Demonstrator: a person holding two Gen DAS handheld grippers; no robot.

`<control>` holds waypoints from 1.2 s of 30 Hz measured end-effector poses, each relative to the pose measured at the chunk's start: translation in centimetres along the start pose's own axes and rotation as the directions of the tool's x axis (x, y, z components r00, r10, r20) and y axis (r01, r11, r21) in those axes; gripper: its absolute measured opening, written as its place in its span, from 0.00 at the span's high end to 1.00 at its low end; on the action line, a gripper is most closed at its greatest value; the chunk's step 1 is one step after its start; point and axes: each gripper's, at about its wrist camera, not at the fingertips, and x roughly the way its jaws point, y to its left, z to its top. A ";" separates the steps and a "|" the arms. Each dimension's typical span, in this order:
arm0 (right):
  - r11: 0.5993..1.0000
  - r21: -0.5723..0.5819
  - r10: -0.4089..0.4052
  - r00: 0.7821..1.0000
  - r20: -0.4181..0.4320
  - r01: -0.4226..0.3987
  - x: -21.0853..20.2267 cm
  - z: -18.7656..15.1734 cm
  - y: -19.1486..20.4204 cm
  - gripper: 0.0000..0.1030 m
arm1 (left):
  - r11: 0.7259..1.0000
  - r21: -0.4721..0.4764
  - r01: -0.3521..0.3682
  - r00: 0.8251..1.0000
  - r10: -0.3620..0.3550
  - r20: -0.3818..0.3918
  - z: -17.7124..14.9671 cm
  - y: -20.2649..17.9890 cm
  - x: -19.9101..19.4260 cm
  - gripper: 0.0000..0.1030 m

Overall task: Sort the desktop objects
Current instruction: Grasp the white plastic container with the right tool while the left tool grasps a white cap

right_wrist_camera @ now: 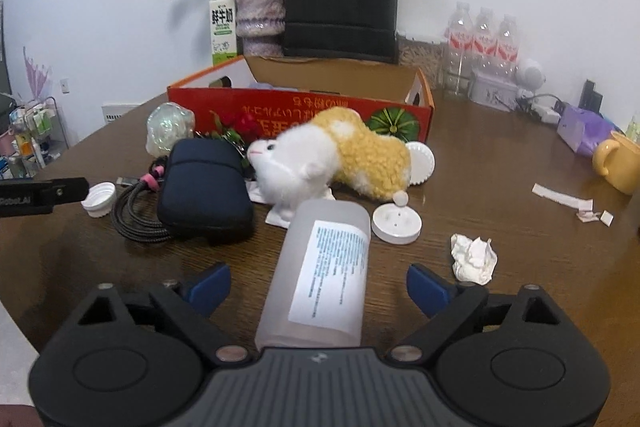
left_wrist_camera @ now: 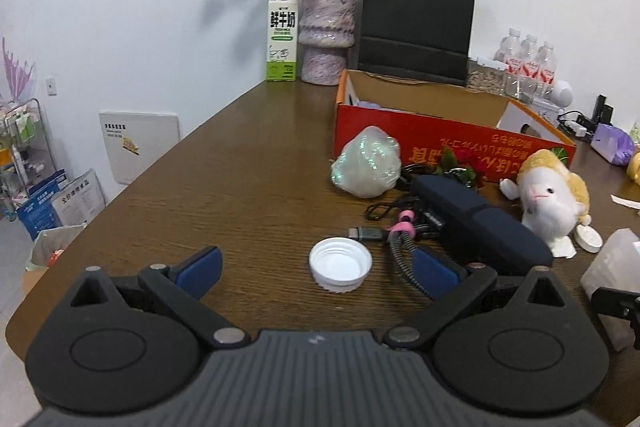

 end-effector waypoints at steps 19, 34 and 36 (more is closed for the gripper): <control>0.998 0.064 0.024 1.000 -0.009 -0.023 2.1 -0.1 -1.3 0.59 | 0.995 0.096 -0.024 0.999 0.028 -0.045 0.0 -0.9 2.6 0.00; 0.998 0.059 0.030 1.000 -0.004 -0.030 2.4 0.1 -1.3 0.59 | 0.994 0.092 0.060 0.995 -0.052 -0.091 0.0 -0.9 5.0 0.43; 0.998 0.059 0.030 1.000 -0.005 -0.030 2.5 0.1 -1.3 0.59 | 0.994 0.096 0.060 0.995 -0.052 -0.083 0.0 -1.0 5.0 0.59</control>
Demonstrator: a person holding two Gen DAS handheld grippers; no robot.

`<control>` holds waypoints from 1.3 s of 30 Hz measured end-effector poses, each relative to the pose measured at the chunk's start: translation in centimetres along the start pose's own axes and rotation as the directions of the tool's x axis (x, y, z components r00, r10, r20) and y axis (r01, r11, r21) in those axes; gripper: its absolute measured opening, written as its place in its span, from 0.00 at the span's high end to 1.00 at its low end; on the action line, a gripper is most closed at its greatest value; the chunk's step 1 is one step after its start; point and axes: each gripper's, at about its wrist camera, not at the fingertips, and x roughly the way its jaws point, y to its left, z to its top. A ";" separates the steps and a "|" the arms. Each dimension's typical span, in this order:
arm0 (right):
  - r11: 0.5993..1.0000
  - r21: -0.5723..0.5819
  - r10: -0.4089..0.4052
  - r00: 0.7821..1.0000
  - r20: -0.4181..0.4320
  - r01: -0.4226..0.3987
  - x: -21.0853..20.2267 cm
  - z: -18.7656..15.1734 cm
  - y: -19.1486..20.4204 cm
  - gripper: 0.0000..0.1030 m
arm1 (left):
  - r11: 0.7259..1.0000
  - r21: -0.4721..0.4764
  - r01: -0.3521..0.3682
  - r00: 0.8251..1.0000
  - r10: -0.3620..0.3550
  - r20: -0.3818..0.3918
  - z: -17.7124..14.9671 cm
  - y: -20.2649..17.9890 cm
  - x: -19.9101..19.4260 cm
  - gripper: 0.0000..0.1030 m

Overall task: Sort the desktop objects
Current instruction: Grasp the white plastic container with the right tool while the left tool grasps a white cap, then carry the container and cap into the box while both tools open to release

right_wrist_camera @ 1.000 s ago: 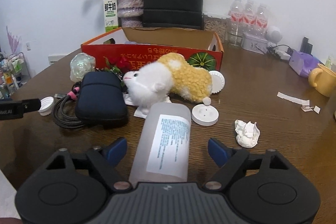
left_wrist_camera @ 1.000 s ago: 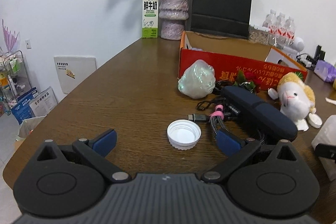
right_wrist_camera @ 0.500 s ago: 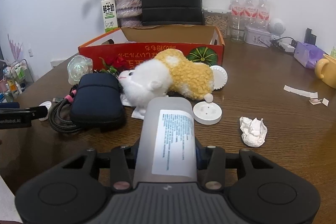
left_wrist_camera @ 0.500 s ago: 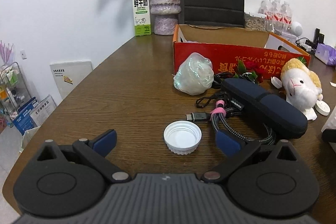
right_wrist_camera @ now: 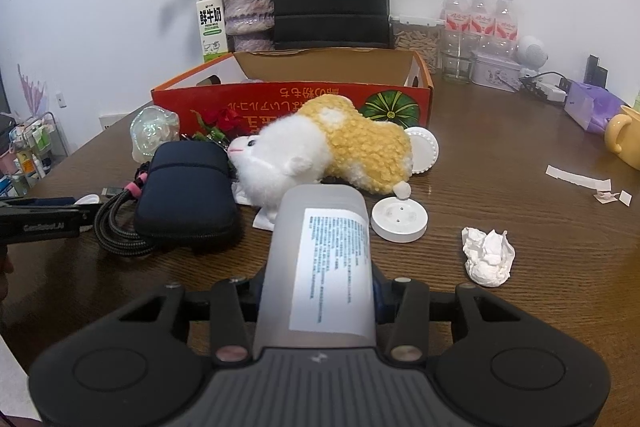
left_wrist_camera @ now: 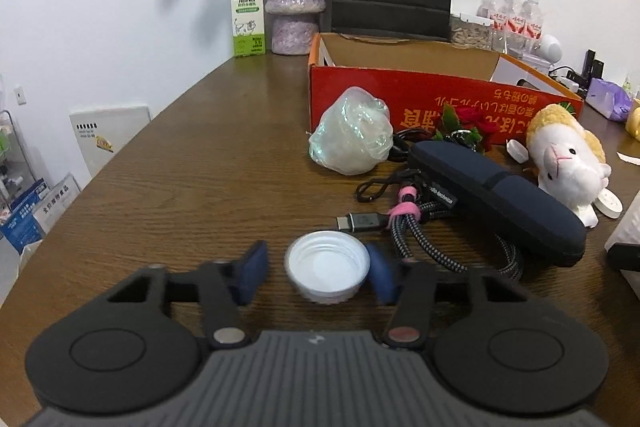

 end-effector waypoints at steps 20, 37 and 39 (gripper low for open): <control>1.000 -0.007 0.006 0.994 0.107 -0.005 -1.8 1.9 -0.4 0.59 | 1.000 -0.001 0.006 0.991 -0.005 0.137 3.4 0.4 -3.6 0.60; 0.995 -0.103 0.024 0.934 0.358 0.014 -1.4 14.0 -1.6 0.59 | 0.992 0.081 0.092 0.950 -0.112 0.291 16.4 -4.4 -1.3 0.60; 0.995 -0.101 0.022 0.931 0.365 0.016 -0.4 15.9 -1.9 0.59 | 0.992 0.085 0.096 0.951 -0.116 0.286 18.0 -5.1 -0.1 0.60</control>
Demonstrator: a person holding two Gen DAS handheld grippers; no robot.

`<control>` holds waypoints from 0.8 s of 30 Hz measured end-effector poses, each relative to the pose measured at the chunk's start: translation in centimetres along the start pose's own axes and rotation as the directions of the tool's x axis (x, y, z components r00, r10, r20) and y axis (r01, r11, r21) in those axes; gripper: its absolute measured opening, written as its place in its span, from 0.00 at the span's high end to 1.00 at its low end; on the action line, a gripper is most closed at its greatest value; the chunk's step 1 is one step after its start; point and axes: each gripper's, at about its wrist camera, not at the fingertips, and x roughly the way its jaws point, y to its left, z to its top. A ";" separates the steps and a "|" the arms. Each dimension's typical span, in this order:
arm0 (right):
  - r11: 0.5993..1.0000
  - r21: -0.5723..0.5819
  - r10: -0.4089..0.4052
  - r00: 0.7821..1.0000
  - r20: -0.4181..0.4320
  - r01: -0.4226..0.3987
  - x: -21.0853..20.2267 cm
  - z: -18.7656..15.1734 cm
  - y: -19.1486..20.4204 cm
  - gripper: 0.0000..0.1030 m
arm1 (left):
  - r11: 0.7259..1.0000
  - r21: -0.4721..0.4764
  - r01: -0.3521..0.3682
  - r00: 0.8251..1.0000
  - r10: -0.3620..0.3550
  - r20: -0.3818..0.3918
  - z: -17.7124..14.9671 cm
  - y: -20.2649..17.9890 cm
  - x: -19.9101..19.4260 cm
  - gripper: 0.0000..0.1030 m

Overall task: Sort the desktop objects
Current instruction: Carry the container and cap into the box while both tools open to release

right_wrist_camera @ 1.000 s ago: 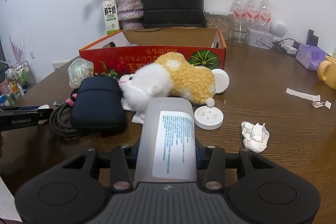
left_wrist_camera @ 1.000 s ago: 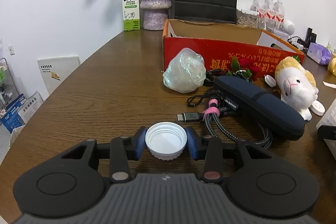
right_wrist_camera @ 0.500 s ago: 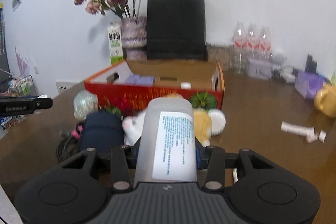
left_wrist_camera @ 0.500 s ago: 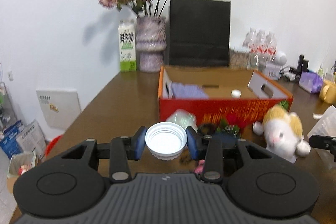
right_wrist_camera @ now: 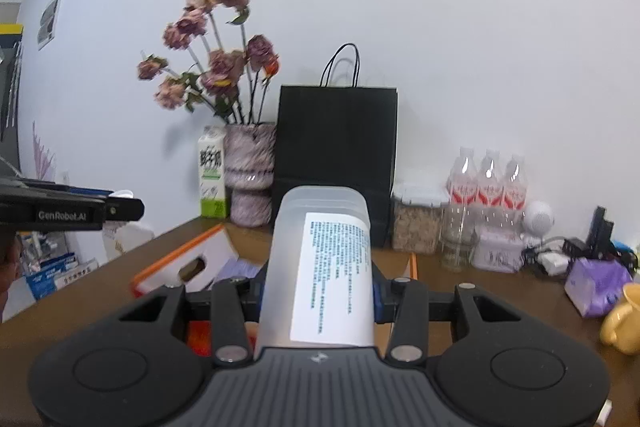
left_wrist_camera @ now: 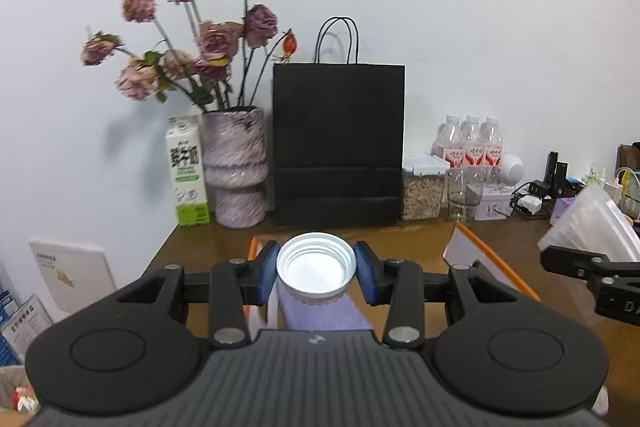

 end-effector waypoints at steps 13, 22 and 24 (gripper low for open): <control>0.999 -0.006 -0.053 0.984 -0.168 0.053 15.5 4.1 -3.1 0.59 | 0.997 0.073 -0.012 0.986 0.024 -0.165 3.1 -2.9 12.7 0.60; 0.995 -0.010 -0.101 0.933 -0.346 0.104 23.4 1.7 -4.7 0.59 | 0.995 0.085 -0.051 0.930 0.078 -0.359 0.5 -2.0 22.0 0.60; 0.995 -0.006 -0.096 0.917 -0.388 0.101 24.9 1.3 -4.7 0.59 | 0.995 0.089 -0.052 0.911 0.084 -0.404 -0.2 -1.6 23.7 0.60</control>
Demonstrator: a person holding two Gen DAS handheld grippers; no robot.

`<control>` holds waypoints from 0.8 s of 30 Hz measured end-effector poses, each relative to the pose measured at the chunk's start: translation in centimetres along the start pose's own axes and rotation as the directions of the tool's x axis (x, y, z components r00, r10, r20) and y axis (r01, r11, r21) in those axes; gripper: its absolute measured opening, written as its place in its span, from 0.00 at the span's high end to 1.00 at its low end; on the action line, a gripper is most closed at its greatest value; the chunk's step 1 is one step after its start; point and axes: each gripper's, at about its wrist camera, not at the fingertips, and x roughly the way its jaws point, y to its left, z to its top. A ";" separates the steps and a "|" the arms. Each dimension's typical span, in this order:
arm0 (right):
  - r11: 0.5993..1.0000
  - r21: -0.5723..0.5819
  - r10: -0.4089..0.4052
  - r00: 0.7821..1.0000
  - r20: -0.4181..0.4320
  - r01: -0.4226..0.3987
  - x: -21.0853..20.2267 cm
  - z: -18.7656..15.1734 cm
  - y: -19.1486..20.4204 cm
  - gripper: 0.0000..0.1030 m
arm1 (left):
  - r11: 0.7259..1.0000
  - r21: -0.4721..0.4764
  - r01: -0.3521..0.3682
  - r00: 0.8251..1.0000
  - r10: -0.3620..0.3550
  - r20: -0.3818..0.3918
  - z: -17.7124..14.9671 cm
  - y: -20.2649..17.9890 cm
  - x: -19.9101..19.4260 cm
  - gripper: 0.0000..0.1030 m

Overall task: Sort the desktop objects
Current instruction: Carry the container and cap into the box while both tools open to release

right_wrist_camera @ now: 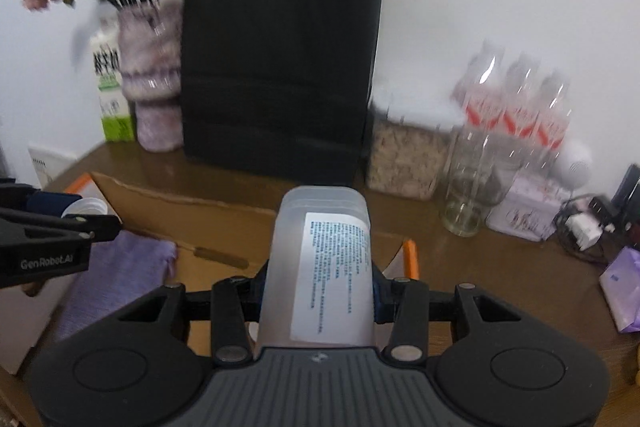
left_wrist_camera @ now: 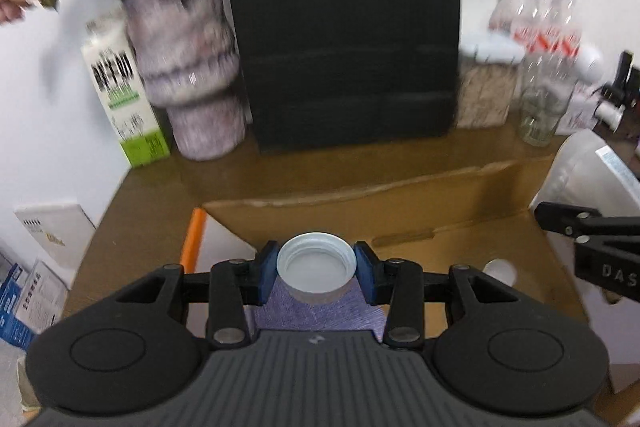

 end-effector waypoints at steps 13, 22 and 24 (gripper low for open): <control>0.997 -0.066 -0.036 0.987 -0.154 0.027 5.2 -1.0 0.8 0.59 | 1.000 0.019 -0.013 0.985 0.016 -0.173 -1.2 1.3 4.5 0.60; 0.994 -0.110 -0.042 0.983 -0.180 0.022 5.5 -1.0 0.9 0.58 | 1.000 0.021 -0.013 0.978 0.017 -0.207 -1.7 1.1 4.4 0.60; 0.994 -0.108 -0.037 0.983 -0.178 0.018 5.5 -1.0 0.9 0.58 | 1.000 0.018 -0.014 0.978 0.017 -0.206 -1.6 1.1 4.4 0.59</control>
